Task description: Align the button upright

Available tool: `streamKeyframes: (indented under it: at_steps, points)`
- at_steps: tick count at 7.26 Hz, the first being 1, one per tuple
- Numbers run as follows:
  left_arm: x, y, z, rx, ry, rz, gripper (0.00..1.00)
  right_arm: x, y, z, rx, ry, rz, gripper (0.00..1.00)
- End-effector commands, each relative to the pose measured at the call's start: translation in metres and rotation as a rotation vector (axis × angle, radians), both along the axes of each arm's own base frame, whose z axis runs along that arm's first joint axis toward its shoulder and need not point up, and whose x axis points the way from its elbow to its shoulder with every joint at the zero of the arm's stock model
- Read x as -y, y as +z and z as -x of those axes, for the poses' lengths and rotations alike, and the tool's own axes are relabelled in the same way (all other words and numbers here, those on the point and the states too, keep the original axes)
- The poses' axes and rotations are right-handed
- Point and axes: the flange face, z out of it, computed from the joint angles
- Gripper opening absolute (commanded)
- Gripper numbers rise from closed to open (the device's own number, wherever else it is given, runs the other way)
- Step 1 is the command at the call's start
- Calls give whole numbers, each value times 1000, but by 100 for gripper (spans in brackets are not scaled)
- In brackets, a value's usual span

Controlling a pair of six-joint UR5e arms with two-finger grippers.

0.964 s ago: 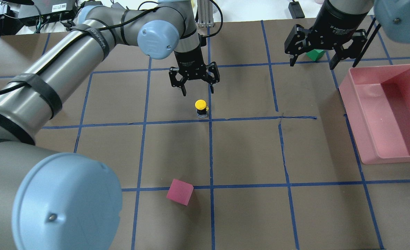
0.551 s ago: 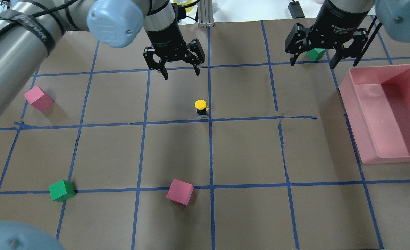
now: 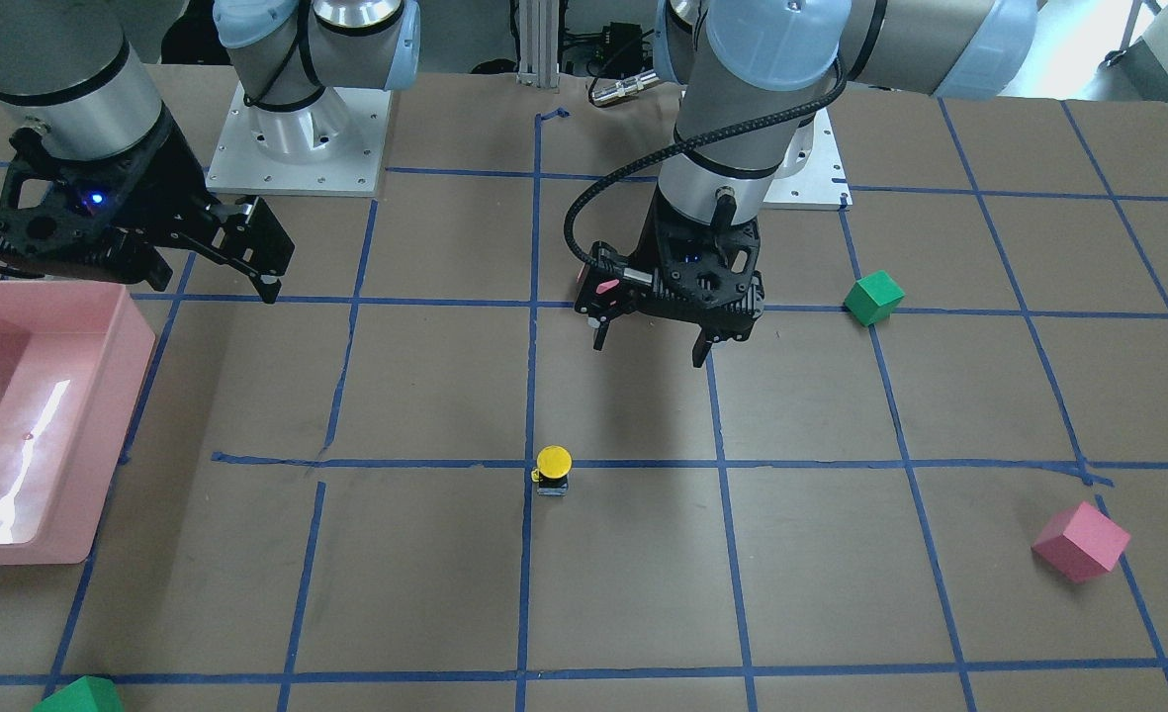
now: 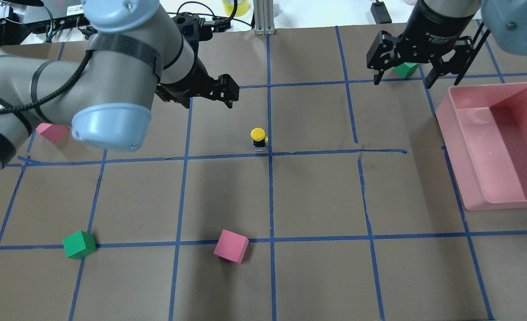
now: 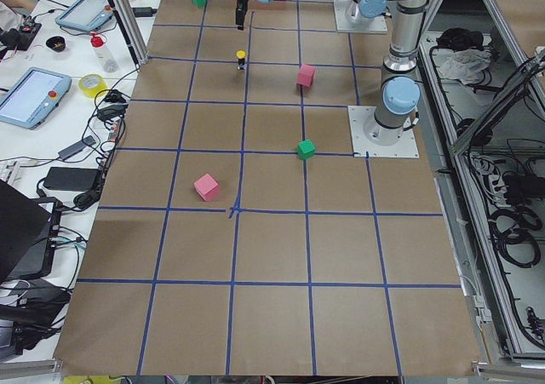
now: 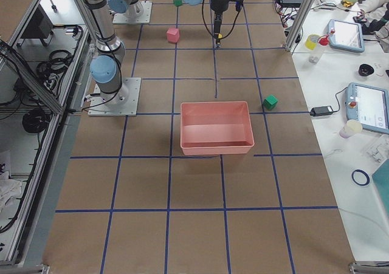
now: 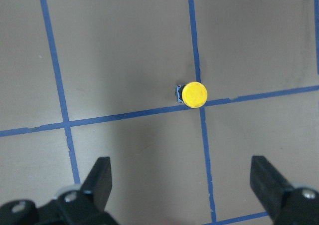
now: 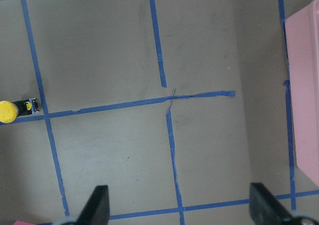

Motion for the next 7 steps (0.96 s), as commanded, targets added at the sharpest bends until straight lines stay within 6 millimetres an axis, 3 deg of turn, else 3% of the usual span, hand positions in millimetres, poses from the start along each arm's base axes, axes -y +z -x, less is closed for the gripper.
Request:
streamKeyframes:
  at_steps: [1,2,4,7]
  points:
    - [12,37,-38,7,73,-179,100,0,0,0,3,0,-1,100]
    - [10,50,-41,21,62,-265,100,0,-1,1,2,-1,-1,100]
    - [-2,51,-53,57,29,-252,100,0,-1,1,-6,-1,-1,100]
    - [0,49,-53,64,23,-205,100,2,1,1,-6,-2,14,100]
